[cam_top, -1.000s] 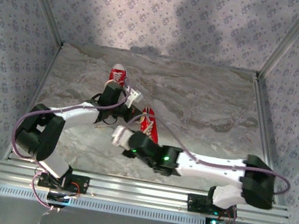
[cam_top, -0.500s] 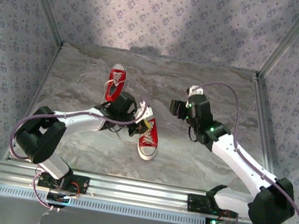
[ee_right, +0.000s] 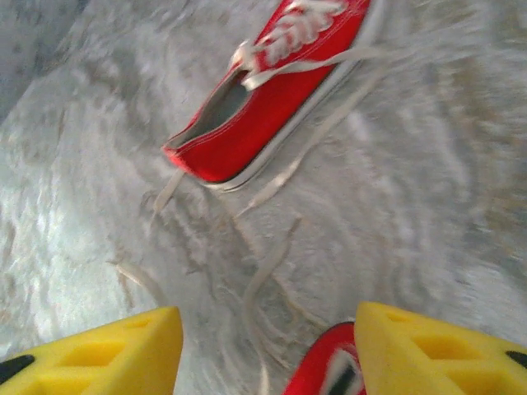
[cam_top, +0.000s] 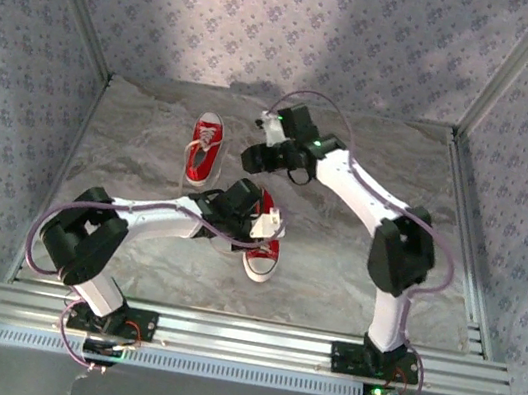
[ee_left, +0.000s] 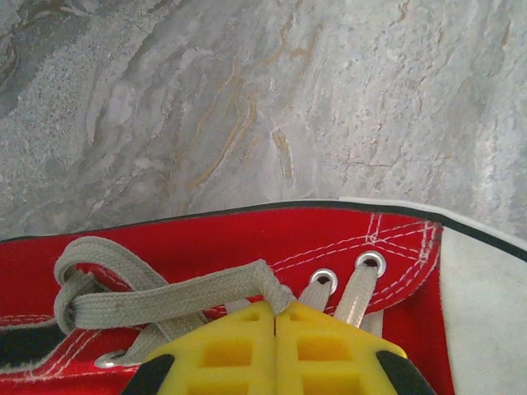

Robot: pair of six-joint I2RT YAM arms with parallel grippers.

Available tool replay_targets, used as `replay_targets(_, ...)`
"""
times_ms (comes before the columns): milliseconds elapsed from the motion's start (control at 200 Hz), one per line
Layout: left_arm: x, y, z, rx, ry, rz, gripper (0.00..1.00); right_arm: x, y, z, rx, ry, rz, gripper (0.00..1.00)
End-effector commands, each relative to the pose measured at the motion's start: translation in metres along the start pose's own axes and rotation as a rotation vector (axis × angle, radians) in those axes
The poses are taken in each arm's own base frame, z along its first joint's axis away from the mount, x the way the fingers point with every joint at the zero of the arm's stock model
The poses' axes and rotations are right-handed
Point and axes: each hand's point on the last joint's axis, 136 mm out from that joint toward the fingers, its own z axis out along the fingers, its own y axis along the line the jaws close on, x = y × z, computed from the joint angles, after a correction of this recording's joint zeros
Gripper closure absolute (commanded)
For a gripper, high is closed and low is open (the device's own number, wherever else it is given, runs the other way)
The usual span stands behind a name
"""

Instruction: Tie the shoes

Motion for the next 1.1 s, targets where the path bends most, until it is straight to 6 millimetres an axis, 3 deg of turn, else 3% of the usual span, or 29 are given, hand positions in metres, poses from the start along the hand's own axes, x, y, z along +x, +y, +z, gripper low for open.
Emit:
replay_targets(0, 0.017, -0.005, 0.008, -0.028, 0.085, 0.115, 1.0, 0.021, 0.04, 0.025, -0.164, 0.176, -0.076, 0.43)
replay_targets(215, 0.03, -0.008, 0.021, -0.08, 0.183, 0.216, 1.0, 0.044, 0.076, 0.076, -0.258, 0.331, -0.161, 0.44)
replay_targets(380, 0.04, -0.012, 0.03, -0.105, 0.246, 0.294, 1.0, 0.066, 0.093, 0.094, -0.292, 0.414, -0.217, 0.46)
replay_targets(595, 0.045, -0.014, 0.036, -0.124, 0.292, 0.342, 1.0, 0.101, 0.098, 0.111, -0.267, 0.523, -0.314, 0.46)
replay_targets(1099, 0.064, -0.02, 0.055, -0.137, 0.412, 0.439, 1.0, 0.146, 0.092, 0.139, -0.163, 0.648, -0.417, 0.46)
